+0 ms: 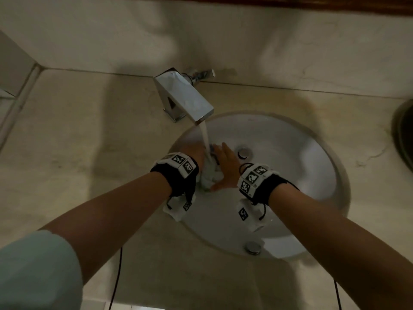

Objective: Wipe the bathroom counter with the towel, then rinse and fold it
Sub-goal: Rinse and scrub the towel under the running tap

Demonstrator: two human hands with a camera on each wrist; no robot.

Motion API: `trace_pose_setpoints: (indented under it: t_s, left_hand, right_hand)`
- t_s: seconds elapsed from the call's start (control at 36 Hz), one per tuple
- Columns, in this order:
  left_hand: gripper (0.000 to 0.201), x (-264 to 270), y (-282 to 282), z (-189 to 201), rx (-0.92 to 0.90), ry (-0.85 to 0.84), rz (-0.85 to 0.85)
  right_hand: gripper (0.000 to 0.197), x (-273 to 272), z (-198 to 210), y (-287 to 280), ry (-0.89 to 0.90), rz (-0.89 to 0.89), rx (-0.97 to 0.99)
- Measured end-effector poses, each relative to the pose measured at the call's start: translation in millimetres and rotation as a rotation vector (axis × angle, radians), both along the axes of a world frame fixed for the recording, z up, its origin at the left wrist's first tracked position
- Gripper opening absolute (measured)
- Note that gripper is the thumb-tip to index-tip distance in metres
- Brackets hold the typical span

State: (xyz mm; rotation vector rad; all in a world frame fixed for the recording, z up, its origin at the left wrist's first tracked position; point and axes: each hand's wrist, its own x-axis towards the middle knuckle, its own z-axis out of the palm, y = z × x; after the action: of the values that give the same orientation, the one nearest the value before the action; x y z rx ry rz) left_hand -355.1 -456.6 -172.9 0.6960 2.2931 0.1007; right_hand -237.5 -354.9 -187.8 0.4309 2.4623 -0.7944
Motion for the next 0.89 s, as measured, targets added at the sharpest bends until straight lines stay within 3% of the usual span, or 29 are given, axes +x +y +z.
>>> trace_pose_setpoints:
  t_s: [0.08,0.22,0.28,0.33,0.36,0.39,0.47,0.56,0.61,0.64,0.69,0.75,0.89]
  left_hand:
    - [0.048,5.6,-4.1,9.8,-0.023,0.019,-0.028]
    - [0.037,5.3,9.1,23.4,-0.052,0.003,0.013]
    - [0.035,2.5,16.4,26.1,-0.050,-0.001,0.030]
    - [0.039,-4.2,15.5,24.7,-0.072,-0.034,0.061]
    - [0.043,-8.4,15.6,20.6,-0.096,-0.064,0.065]
    - [0.046,-8.9,13.9,22.1,-0.126,-0.110,0.050]
    - [0.048,-9.1,6.8,22.1,-0.137,-0.158,0.065]
    - [0.052,-8.8,-1.8,2.9,-0.139,-0.112,0.051]
    - [0.053,-8.4,-4.2,1.0,-0.124,-0.105,0.047]
    - [0.051,-6.5,-2.4,6.8,-0.107,-0.114,0.061]
    - [0.049,-4.1,2.9,18.4,-0.071,-0.147,0.080]
    - [0.053,-5.2,8.2,25.9,-0.020,-0.195,0.071]
    - [0.071,-12.4,10.1,31.3,0.049,-0.210,0.067]
  right_hand:
    - [0.126,-2.8,0.1,-5.7,-0.012,-0.014,0.034]
    - [0.072,-12.0,4.4,4.3,0.016,-0.164,-0.026]
    - [0.035,-10.9,10.5,18.8,0.044,-0.358,-0.215]
    - [0.005,-8.2,25.8,31.5,0.126,-0.804,-0.629]
    - [0.012,-6.9,29.0,38.1,0.135,-0.932,-0.784]
    - [0.014,-5.9,30.8,42.3,0.145,-0.926,-0.844]
    - [0.009,-6.7,36.3,43.3,0.106,-0.626,-0.689]
    - [0.061,-9.1,29.2,37.1,-0.093,-0.301,-0.460]
    - [0.091,-8.9,20.5,25.0,-0.087,-0.146,-0.257]
    - [0.096,-8.7,13.9,20.5,-0.064,-0.124,-0.207]
    - [0.088,-8.9,3.1,14.6,-0.046,-0.160,-0.137]
    - [0.064,-10.5,0.1,15.1,-0.063,-0.195,-0.086]
    - [0.035,-9.6,9.5,25.6,0.078,-0.466,-0.264]
